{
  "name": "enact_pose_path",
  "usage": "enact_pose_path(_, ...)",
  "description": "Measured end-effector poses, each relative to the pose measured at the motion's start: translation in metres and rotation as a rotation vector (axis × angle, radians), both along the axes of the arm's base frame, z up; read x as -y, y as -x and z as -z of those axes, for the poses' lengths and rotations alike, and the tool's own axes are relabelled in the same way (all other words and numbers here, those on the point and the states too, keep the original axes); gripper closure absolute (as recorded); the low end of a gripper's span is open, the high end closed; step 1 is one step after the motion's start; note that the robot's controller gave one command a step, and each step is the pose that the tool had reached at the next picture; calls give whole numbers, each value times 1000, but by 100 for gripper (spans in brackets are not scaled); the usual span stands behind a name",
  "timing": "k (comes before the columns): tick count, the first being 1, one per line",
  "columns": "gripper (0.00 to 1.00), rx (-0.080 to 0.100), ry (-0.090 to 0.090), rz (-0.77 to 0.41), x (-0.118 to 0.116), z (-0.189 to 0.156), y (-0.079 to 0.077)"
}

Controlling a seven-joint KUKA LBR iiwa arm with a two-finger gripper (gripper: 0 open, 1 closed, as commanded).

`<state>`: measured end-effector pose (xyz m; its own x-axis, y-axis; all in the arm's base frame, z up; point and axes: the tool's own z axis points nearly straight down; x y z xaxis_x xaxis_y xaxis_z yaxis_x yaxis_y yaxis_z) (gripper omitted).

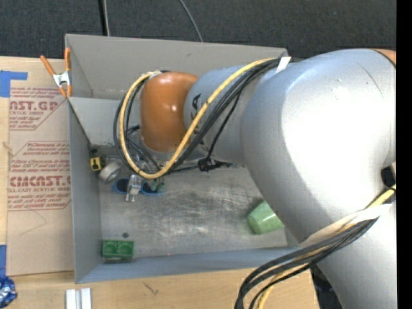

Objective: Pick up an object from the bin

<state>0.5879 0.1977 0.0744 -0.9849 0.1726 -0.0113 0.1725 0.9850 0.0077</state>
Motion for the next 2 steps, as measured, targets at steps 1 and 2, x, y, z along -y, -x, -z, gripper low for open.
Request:
enact_pose_path(1, 100, -12, 6, -63, 17, -42, 61)
enact_pose_path(2, 100, -4, 4, -103, 16, -128, 63)
